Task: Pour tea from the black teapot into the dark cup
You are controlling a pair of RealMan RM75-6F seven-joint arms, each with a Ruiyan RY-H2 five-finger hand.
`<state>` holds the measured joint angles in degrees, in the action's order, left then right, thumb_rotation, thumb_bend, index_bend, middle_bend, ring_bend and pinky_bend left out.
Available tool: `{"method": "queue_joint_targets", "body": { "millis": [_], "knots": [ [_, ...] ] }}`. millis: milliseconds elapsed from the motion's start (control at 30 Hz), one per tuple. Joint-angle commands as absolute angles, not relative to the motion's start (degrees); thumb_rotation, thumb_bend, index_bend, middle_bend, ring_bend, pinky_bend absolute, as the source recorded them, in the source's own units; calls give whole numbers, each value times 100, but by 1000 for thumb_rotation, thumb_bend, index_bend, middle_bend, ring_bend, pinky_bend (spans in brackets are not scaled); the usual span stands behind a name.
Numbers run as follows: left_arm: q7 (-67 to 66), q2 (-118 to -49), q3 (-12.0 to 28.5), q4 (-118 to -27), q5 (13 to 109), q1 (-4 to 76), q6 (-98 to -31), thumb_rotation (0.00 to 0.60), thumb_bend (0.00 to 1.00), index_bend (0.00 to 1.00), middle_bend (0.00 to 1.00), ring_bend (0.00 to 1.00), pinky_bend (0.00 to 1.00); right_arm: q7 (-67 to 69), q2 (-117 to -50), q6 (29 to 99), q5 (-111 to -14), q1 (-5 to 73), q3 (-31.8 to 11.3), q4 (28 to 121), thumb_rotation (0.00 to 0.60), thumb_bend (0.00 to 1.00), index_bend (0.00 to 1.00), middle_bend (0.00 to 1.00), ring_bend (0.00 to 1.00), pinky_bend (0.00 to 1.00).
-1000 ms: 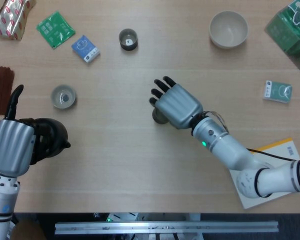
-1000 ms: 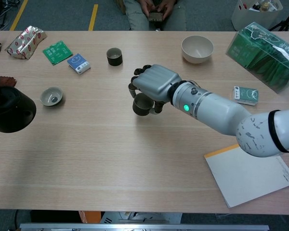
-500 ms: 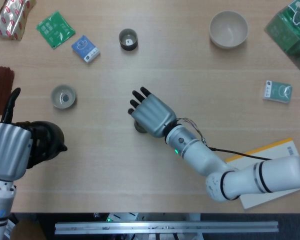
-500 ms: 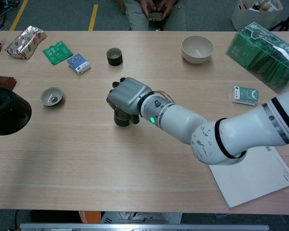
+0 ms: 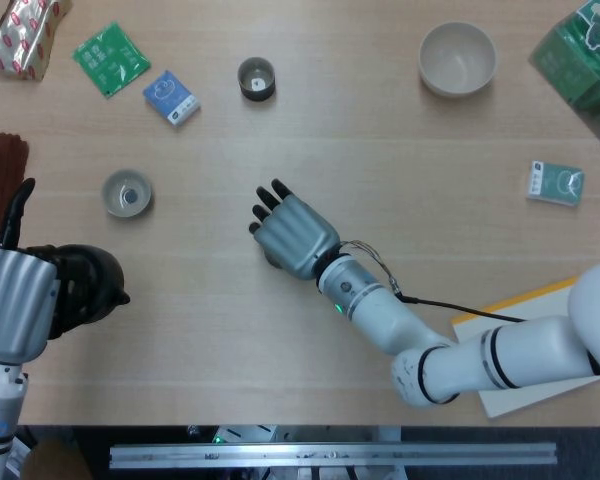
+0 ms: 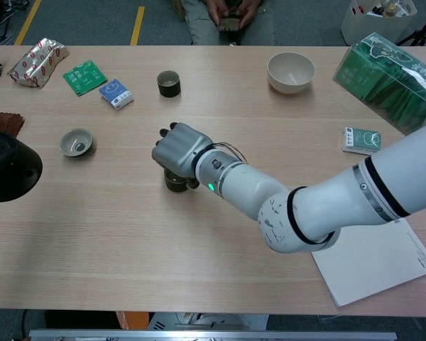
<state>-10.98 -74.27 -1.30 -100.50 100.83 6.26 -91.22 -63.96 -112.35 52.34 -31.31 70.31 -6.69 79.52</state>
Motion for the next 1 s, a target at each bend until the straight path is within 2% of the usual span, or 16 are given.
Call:
{"method": "queue_joint_targets", "body": {
  "millis": [33,367,767,1000],
  "knots": [
    [-1081,-7430,-124,-10040,10082,618,-9133,600,246,962,1000,854,2,-6381,-11266,5225,-3122,7053,-646,7896,600,226,430,244,89,123],
    [-1018,-7429,-121,-9990,10071,585,-9153,600,246,961,1000,854,2,-6356,-11306,5198,-3067,7113,-599,7815,600,226,416,244,69,117],
    [-963,-7429,-104,-9953,10058,576,-9142,600,246,961,1000,852,2,-6272,-11224,5130,-3061,7158,-559,7878,600,231,155,169,0,59],
    [-943,-7422,-92,-9936,10057,579,-9135,600,246,961,1000,852,2,-6107,-11018,5178,-3191,7127,-575,8125,600,234,100,127,0,52]
  ]
}}
